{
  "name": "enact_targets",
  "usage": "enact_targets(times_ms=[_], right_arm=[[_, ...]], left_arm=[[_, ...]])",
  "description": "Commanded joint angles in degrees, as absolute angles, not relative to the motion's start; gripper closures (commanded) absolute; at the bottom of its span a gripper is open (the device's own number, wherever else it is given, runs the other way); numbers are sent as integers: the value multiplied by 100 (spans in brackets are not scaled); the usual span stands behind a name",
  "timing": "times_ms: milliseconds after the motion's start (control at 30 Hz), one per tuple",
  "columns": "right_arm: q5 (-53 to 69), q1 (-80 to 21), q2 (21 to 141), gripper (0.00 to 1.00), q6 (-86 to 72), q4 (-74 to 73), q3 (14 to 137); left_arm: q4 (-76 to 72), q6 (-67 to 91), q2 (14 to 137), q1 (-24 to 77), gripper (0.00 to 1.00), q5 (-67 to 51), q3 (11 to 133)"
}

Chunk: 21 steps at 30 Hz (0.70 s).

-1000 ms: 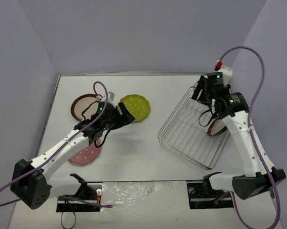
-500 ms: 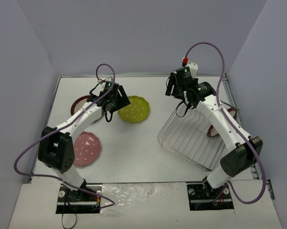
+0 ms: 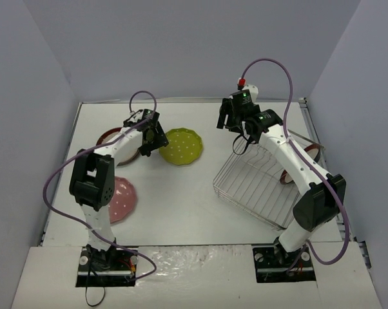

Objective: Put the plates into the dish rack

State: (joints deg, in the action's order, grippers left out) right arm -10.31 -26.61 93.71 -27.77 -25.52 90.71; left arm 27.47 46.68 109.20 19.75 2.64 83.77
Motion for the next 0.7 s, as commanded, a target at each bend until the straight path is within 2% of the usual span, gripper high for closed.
enact_targets(times_ms=[0, 400, 500, 667], right_arm=[[-977, -2637, 9370, 31, -2663, -2189, 9055], [-993, -2637, 9447, 31, -2671, -2171, 9018], [-984, -2646, 9475, 32, -2673, -2170, 9018], [-967, -2662, 9509, 32, -2681, -2138, 8984]], left_arm=[[2492, 4559, 10912, 1891, 37, 176, 8464], [2139, 4161, 11589, 1715, 39, -496, 8795], [2152, 4111, 11603, 1667, 44, -529, 8780], [2160, 4078, 11645, 1553, 58, -704, 8782]])
